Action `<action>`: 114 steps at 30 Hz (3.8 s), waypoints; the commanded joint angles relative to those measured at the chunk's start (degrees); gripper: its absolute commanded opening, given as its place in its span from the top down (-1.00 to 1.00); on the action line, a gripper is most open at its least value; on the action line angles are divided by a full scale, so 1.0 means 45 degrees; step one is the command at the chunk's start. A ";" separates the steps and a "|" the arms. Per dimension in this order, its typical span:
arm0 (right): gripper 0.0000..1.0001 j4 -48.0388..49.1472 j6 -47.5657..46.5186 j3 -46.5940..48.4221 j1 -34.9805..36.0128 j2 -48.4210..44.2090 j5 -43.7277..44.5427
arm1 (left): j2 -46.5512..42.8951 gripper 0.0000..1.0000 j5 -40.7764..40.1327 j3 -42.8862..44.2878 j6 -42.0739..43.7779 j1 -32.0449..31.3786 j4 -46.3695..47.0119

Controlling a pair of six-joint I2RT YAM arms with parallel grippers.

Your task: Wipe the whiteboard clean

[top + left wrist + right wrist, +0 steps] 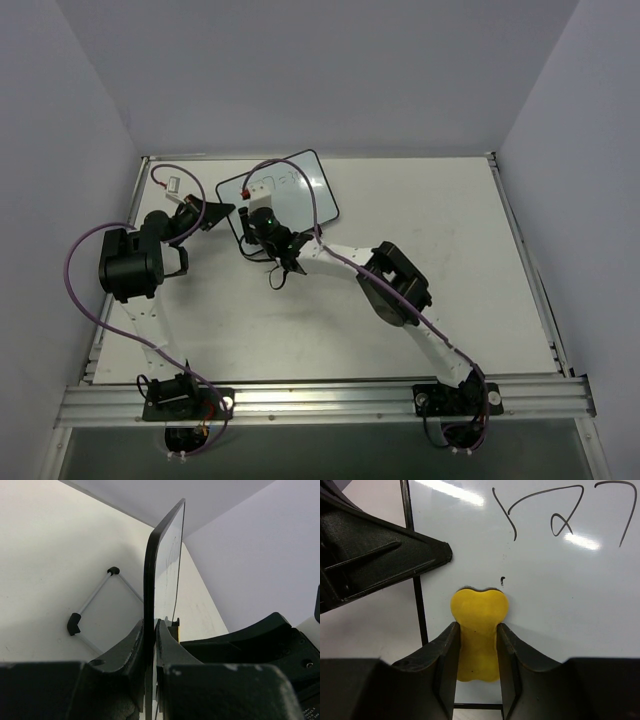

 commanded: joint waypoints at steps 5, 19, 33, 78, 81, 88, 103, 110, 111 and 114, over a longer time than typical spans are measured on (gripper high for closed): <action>1.00 -0.0322 0.0217 -0.0250 -0.1706 0.0020 0.0193 | -0.0330 0.95 0.0234 -0.0116 0.0420 -0.0211 0.2863; 1.00 -0.0106 0.0022 -0.0546 -0.2099 -0.0061 0.0544 | -0.0292 0.95 0.0292 -0.0057 0.0420 -0.0230 0.2863; 1.00 -0.0672 -0.0681 0.1582 -0.0088 0.0701 0.0095 | -0.0330 0.95 0.0292 -0.0096 0.0478 -0.0270 0.2843; 1.00 -0.1083 -0.0271 0.0508 -0.4131 0.0018 -0.0158 | -0.0350 0.95 0.0331 -0.0077 0.0537 -0.0289 0.2863; 1.00 -0.1259 -0.0427 0.1035 -0.3877 0.0155 -0.0373 | -0.0330 0.95 0.0312 -0.0057 0.0556 -0.0270 0.2863; 1.00 -0.1727 -0.0935 0.2596 -0.2609 0.0565 -0.0647 | -0.0330 0.95 0.0351 -0.0038 0.0556 -0.0309 0.2843; 1.00 -0.2547 -0.1638 0.4474 -0.0439 0.1795 -0.0569 | -0.0350 0.95 0.0351 -0.0038 0.0614 -0.0348 0.2765; 1.00 -0.2763 -0.1268 0.4515 -0.1218 0.1953 -0.0452 | -0.0409 0.95 0.0370 -0.0057 0.0712 -0.0348 0.2648; 1.00 -0.2763 -0.1229 0.4456 -0.1374 0.1913 -0.0452 | -0.0409 0.95 0.0370 -0.0038 0.0712 -0.0367 0.2648; 1.00 -0.2704 -0.1228 0.4280 -0.1999 0.1796 -0.0316 | -0.0409 0.95 0.0351 -0.0038 0.0732 -0.0367 0.2648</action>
